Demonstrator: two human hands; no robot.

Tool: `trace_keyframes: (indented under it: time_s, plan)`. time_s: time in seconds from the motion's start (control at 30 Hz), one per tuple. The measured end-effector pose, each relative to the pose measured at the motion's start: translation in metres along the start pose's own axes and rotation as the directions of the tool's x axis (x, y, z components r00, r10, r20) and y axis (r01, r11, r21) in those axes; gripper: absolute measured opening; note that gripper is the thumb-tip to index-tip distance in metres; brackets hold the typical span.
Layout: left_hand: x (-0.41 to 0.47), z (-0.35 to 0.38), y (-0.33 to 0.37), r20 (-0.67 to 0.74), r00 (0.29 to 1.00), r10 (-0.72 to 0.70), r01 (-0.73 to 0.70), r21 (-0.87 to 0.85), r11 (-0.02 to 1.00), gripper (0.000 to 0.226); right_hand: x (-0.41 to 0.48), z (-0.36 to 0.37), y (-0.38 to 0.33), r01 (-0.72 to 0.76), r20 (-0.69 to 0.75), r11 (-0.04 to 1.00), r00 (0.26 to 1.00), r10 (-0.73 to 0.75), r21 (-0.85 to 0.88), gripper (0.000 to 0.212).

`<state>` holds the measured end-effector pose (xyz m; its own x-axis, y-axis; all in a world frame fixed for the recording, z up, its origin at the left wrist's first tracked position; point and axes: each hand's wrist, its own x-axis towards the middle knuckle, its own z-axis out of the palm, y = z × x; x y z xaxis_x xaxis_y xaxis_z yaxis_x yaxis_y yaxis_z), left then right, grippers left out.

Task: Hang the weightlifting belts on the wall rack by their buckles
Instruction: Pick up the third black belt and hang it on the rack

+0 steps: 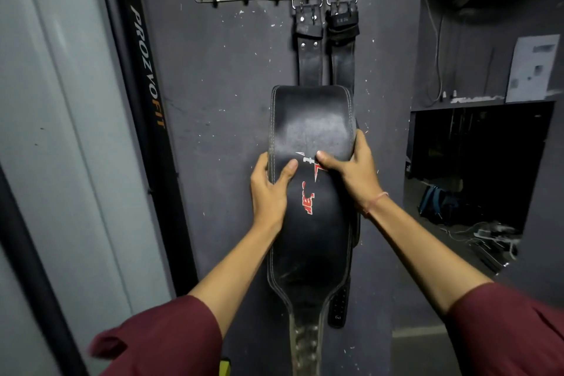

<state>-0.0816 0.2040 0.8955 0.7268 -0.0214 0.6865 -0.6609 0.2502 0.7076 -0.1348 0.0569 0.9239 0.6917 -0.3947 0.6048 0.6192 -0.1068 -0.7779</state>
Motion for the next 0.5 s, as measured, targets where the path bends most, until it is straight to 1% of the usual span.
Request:
trace_keyframes:
  time_s: [0.07,0.1,0.17,0.23,0.3,0.37,0.43,0.5]
  plan:
    - [0.001,0.002,0.000,0.003,1.000,0.023,-0.023,0.007,1.000,0.018,-0.027,-0.008,0.017,-0.044,0.035,0.999,0.998,0.044,-0.024,0.065]
    - [0.002,0.004,0.003,0.003,1.000,0.031,-0.031,0.007,1.000,0.018,-0.044,-0.011,0.030,-0.070,0.045,0.998,0.997,0.070,-0.004,0.069]
    - [0.009,0.006,0.007,-0.008,1.000,0.031,-0.031,-0.004,1.000,0.020,-0.080,-0.016,0.056,-0.133,0.050,0.991,0.990,0.132,0.025,0.071]
    - [0.014,0.007,0.010,-0.017,1.000,0.026,-0.027,-0.011,1.000,0.022,-0.108,-0.020,0.077,-0.212,0.056,0.977,0.976,0.211,0.007,0.062]
    - [0.015,0.007,0.010,-0.008,1.000,0.024,-0.024,-0.010,1.000,0.022,-0.118,-0.023,0.085,-0.262,0.054,0.965,0.964,0.262,-0.001,0.052]
    - [0.011,0.005,0.007,-0.001,1.000,0.030,-0.030,0.003,1.000,0.021,-0.105,-0.020,0.072,-0.254,0.025,0.967,0.967,0.253,0.019,0.048]
    - [0.007,0.003,0.003,-0.001,1.000,0.026,-0.026,0.007,1.000,0.022,-0.077,-0.014,0.048,-0.210,0.000,0.975,0.977,0.211,0.065,0.044]
    - [0.005,0.002,0.005,-0.009,1.000,0.016,-0.016,0.004,1.000,0.022,-0.047,-0.008,0.020,-0.188,0.011,0.976,0.982,0.188,0.109,0.045]
